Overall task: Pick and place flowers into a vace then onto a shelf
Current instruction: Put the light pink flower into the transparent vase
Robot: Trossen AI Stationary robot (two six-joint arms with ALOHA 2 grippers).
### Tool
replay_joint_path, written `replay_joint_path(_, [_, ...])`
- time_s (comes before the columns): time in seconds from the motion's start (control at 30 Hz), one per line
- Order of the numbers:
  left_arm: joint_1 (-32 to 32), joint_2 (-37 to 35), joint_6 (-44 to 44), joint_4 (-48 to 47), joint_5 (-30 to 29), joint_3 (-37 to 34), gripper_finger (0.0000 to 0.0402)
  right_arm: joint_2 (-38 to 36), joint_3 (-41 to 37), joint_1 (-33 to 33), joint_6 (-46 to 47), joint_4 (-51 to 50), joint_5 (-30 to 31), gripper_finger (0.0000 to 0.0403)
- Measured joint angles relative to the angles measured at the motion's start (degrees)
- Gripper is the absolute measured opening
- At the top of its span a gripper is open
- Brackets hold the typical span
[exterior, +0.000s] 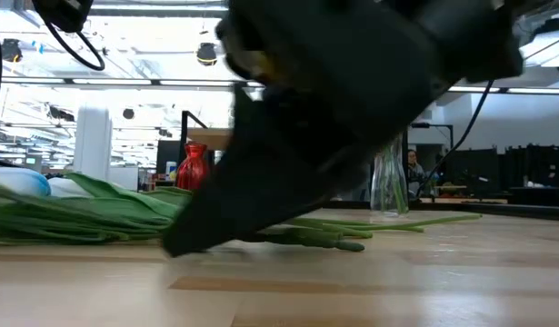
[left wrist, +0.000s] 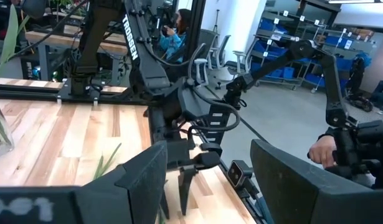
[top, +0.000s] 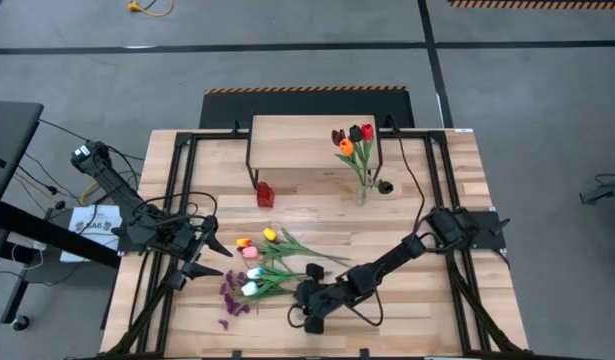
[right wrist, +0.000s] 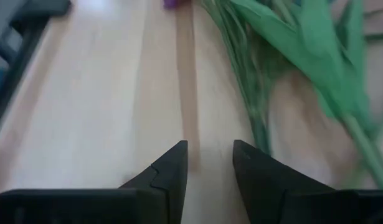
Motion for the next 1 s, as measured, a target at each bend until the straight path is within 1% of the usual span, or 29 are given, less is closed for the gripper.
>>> replay_joint_path(0.13, [0.0,0.0,0.0,0.1,0.0,0.0,0.0222,1.6,0.3,-0.2,0.5,0.8,-0.2,0.0121])
replay_joint_path(0.37, [0.0,0.0,0.0,0.1,0.0,0.0,0.0222,1.2,0.4,-0.3,-1.1,0.9,0.1,0.0116])
replay_joint_path(0.67, [0.0,0.0,0.0,0.1,0.0,0.0,0.0222,1.3,0.2,-0.2,-1.8,1.4,0.3,0.0059])
replay_joint_path(0.8, [0.0,0.0,0.0,-0.1,0.0,0.0,0.0222,1.4,0.2,-0.2,-1.9,2.3,0.1,0.0042])
replay_joint_path(0.87, [0.0,0.0,0.0,-0.1,0.0,0.0,0.0222,1.0,0.2,0.1,-3.4,2.5,0.1,0.0038])
replay_joint_path(1.0, [0.0,0.0,0.0,-0.1,0.0,0.0,0.0222,0.3,0.2,0.8,-9.3,3.2,-0.6,0.0036])
